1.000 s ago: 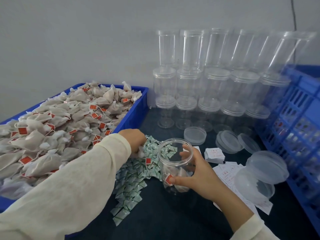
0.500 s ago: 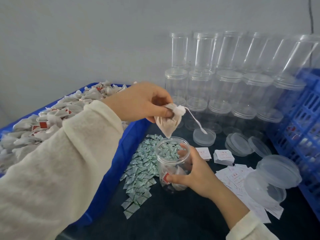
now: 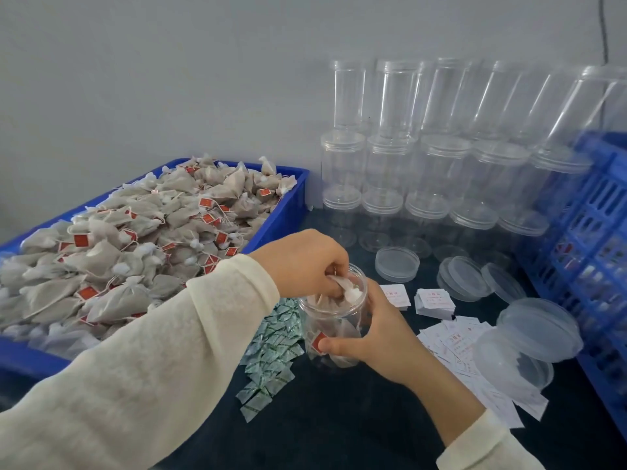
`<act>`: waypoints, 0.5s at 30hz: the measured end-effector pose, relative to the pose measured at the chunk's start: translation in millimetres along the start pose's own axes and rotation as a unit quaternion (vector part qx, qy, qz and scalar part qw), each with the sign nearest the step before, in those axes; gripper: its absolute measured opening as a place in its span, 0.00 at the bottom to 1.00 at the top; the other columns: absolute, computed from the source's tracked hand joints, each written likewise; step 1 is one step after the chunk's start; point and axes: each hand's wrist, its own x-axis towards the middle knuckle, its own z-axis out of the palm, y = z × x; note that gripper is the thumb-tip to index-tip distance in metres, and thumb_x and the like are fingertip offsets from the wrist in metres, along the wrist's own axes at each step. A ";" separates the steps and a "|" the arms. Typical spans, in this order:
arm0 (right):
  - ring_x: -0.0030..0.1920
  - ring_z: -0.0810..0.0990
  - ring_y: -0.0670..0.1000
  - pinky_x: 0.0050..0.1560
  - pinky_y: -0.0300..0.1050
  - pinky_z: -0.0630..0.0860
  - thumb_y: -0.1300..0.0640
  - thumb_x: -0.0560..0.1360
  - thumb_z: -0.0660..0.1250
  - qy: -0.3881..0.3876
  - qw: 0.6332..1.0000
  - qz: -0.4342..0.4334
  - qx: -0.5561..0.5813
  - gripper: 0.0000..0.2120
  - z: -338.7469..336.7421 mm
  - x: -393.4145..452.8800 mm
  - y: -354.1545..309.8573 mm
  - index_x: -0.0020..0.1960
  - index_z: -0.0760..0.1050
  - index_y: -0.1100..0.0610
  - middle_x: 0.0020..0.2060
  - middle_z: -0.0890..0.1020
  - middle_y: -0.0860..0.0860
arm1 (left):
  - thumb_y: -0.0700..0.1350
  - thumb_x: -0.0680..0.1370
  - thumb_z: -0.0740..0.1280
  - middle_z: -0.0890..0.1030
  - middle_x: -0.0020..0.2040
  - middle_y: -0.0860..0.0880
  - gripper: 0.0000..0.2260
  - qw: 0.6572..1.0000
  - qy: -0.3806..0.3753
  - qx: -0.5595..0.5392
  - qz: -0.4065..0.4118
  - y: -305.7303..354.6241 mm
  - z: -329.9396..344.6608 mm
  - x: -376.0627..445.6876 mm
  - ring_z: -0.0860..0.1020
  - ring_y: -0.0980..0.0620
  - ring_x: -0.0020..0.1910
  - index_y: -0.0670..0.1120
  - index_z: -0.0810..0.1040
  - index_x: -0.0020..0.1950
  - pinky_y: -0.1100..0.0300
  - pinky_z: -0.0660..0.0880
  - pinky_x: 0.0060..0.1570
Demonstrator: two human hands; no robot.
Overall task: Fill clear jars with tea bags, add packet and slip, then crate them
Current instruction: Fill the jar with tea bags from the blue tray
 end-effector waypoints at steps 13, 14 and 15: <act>0.56 0.74 0.30 0.52 0.32 0.71 0.42 0.53 0.80 -0.010 1.000 -0.019 -0.005 0.41 5.0 -0.9 -4.6 0.57 0.61 0.23 0.55 0.75 0.28 | 0.48 0.77 0.67 0.70 0.34 0.59 0.08 0.994 -0.033 0.097 0.034 10.5 6.7 -5.0 0.74 0.55 0.41 0.54 0.81 0.55 0.61 0.71 0.41; 0.56 0.74 0.31 0.52 0.32 0.72 0.42 0.53 0.80 -0.011 1.000 -0.020 -0.005 0.41 5.5 -1.1 -3.8 0.58 0.62 0.23 0.55 0.75 0.28 | 0.49 0.76 0.68 0.71 0.35 0.60 0.08 0.995 -0.033 0.084 0.031 8.6 1.7 -7.2 0.74 0.58 0.39 0.54 0.80 0.55 0.61 0.72 0.42; 0.56 0.74 0.31 0.54 0.33 0.72 0.41 0.52 0.80 -0.010 1.000 -0.020 -0.006 0.42 5.6 -1.0 -3.1 0.58 0.62 0.24 0.56 0.74 0.28 | 0.50 0.75 0.70 0.72 0.34 0.61 0.08 0.997 -0.024 0.064 0.024 4.8 -5.6 -9.4 0.74 0.61 0.38 0.54 0.80 0.54 0.61 0.72 0.43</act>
